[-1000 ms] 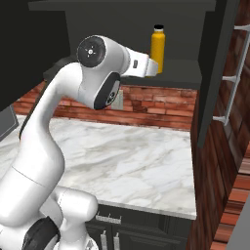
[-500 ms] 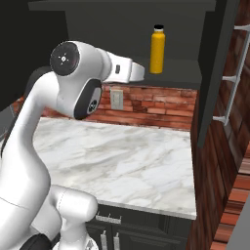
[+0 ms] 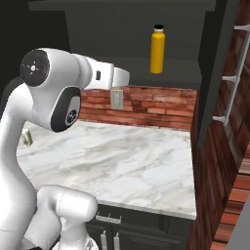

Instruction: Sort all alcoholic drinks to one cabinet, and non-alcoholic drinks to the other.

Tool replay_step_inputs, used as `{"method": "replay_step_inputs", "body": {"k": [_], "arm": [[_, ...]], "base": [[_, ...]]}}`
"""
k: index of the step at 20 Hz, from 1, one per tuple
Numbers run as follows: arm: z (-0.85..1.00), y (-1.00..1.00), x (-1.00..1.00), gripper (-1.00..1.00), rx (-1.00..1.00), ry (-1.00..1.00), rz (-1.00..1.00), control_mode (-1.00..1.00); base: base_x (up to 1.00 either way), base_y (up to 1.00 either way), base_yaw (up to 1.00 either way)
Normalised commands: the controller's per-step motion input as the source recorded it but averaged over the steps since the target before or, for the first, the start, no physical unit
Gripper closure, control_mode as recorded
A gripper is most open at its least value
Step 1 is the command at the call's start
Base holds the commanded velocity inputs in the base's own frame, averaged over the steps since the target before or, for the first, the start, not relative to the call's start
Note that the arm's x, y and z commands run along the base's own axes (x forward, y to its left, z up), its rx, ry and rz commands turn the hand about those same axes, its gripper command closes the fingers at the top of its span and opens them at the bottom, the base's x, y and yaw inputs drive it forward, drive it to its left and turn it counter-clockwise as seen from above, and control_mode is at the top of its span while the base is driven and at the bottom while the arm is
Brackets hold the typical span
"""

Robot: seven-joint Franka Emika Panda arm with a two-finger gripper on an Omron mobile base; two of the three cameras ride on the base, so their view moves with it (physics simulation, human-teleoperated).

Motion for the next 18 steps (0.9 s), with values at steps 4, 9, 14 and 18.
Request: {"method": "replay_step_inputs", "body": {"k": [4,9,14,18], "arm": [[0.00,0.28,-0.42,-1.00,-0.04,0.00,0.00,-1.00],[0.02,0.25,-0.43,-1.00,-0.03,0.00,0.00,-1.00],[0.04,0.21,-0.41,-1.00,-0.02,0.00,0.00,-1.00],[0.06,0.15,-0.36,-1.00,0.00,0.00,0.00,-1.00]], "base": [[0.00,0.00,0.00],[0.00,0.00,0.00],[0.00,0.00,0.00],[0.00,0.00,0.00]]}}
